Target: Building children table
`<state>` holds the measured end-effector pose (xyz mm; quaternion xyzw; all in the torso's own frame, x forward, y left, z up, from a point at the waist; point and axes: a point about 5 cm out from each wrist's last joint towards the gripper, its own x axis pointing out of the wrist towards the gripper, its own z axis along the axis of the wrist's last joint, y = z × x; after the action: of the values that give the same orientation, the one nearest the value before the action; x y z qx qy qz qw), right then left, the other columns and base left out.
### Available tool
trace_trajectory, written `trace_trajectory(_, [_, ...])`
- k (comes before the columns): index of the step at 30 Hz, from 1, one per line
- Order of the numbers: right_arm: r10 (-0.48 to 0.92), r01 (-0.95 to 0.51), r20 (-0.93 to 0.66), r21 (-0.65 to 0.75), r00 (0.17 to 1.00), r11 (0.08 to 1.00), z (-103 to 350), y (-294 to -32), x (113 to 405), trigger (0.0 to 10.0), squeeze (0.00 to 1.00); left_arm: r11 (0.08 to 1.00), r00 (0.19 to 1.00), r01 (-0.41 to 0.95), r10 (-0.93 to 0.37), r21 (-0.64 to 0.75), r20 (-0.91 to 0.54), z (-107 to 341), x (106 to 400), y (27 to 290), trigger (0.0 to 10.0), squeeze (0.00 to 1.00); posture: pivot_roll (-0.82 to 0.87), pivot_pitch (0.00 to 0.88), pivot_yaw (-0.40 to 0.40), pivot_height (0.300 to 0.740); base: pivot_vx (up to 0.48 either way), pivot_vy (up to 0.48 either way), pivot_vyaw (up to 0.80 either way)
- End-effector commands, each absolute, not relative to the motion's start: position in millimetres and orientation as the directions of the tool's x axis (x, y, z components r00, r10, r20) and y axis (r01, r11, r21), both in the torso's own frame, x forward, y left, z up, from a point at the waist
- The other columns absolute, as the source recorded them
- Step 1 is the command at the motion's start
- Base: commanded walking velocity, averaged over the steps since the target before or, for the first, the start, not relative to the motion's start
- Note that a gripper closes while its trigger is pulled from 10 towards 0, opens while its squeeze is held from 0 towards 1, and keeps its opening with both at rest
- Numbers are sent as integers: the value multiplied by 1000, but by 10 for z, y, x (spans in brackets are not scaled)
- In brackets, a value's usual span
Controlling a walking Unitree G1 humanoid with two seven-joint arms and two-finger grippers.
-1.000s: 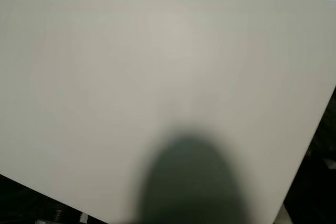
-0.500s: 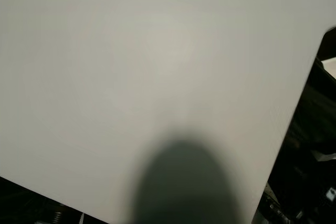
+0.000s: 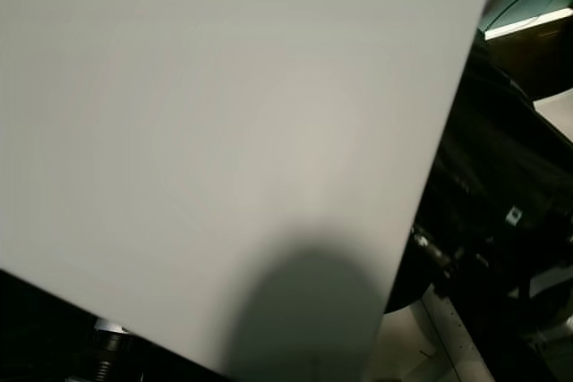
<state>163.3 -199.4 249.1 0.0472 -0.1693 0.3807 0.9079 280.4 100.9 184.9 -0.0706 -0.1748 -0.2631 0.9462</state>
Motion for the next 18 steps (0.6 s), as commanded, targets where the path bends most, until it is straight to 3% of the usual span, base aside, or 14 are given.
trace_trajectory(1, [732, -756, 503, -210, 460, 620, 2977, -1816, 1516, 10000, 0, 861, 809, 508, -465, -31, 361, 1829, 2794, 1056, 10000, 0, -113, 0, 171, 740, 0, 0, 0])
trace_trajectory(7, [708, -658, 526, -324, 471, 679, 3386, -1954, 1734, 10000, 0, 859, 809, 511, -465, -38, 359, 1811, 2787, 1030, 10000, 0, -116, 0, 162, 740, 0, 0, 0])
trace_trajectory(18, [513, -393, 500, -331, 698, 858, 3841, -2233, 2371, 10000, 0, 865, 814, 501, -456, -37, 360, 1788, 2739, 1011, 10000, 0, -85, 0, 130, 740, 0, 0, 0])
